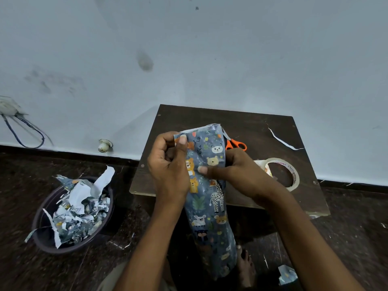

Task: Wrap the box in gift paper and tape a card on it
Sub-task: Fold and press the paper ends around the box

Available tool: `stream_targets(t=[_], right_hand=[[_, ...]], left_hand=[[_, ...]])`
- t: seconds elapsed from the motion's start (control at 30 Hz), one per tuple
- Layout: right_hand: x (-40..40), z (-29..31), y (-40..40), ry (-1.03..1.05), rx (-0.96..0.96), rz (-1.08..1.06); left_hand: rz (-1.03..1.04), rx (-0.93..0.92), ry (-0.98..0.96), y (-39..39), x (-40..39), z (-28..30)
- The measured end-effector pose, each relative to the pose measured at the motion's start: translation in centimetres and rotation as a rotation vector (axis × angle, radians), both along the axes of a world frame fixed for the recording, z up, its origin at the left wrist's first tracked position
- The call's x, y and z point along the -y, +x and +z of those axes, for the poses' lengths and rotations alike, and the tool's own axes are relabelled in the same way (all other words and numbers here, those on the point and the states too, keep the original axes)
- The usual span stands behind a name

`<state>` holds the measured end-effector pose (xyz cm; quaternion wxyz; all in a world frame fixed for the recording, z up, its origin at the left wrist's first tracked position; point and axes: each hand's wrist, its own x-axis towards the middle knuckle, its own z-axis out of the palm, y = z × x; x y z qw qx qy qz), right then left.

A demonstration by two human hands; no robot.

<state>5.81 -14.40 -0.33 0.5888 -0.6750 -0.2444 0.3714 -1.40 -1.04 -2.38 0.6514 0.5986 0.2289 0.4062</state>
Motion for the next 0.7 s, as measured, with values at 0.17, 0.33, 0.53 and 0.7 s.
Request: stream_targets(t=[0.17,0.33,0.53,0.7], right_hand=[[-0.4,-0.8,0.2,-0.014,0.108,-0.189],[-0.6,-1.1,0.6,0.054,0.172,-0.445],[-0.4,-0.6,0.4,0.077,0.094,-0.339],[0.1,-0.7,0.9,-0.070,0.052,-0.162]], left_hand=[[-0.169,-0.036,-0.127,-0.2,-0.2,-0.1],[-0.420,-0.288,0.011,-0.2,0.5,-0.9],[-0.344,-0.275,0.054,0.1,0.9,-1.0],[-0.221,-0.271,0.084,0.2,0.6,-1.2]])
